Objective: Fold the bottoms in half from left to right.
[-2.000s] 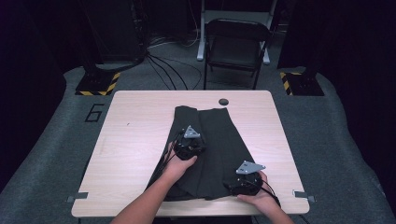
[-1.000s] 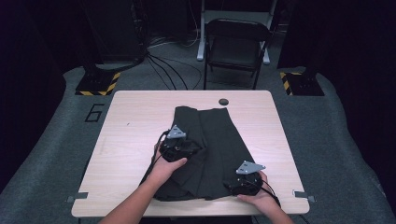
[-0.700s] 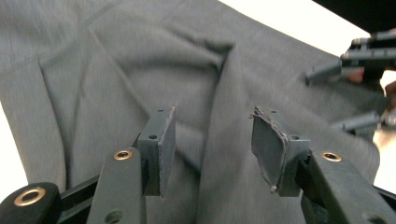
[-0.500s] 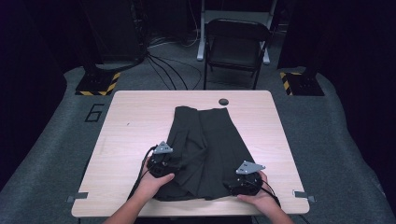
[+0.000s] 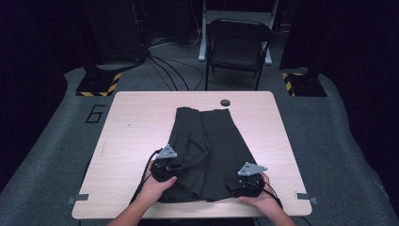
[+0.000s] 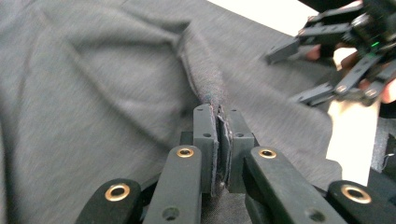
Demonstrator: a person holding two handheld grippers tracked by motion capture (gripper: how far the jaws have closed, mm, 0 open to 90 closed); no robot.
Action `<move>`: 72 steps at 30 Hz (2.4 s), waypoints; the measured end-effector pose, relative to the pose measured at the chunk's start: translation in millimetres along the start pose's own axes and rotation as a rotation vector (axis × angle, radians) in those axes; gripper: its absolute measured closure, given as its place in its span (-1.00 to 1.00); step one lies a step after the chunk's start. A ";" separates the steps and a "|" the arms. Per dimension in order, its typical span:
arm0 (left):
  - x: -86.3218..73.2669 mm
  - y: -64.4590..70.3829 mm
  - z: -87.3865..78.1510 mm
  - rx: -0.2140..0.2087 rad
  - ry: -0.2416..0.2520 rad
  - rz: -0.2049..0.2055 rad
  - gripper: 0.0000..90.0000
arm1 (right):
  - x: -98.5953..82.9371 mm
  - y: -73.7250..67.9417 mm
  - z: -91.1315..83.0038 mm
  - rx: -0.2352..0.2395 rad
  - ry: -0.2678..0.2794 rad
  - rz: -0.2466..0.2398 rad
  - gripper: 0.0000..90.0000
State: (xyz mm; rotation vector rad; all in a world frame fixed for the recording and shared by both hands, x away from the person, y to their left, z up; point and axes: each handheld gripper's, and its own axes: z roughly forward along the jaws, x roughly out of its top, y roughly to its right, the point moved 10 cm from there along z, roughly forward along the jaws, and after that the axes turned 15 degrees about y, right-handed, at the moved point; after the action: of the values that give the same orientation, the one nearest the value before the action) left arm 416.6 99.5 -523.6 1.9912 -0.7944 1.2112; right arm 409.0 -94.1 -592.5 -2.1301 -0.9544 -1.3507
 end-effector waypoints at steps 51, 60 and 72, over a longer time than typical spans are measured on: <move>12.6 -45.6 -43.6 0.165 0.060 0.017 0.13 | 49.9 -3.9 10.0 -0.010 -0.019 0.096 0.09; -0.3 -55.6 -58.7 0.185 0.069 0.011 0.14 | 76.7 -4.6 46.0 -0.021 -0.001 0.105 0.04; -12.6 -72.2 -72.3 0.228 0.105 -0.034 0.11 | 84.5 6.0 93.2 -0.076 -0.045 0.113 -0.04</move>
State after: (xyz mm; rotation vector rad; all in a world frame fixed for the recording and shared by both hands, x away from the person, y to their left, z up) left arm 431.1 201.5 -526.2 2.0917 -0.5894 1.4272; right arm 493.5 -8.2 -555.7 -2.2444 -0.7988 -1.3083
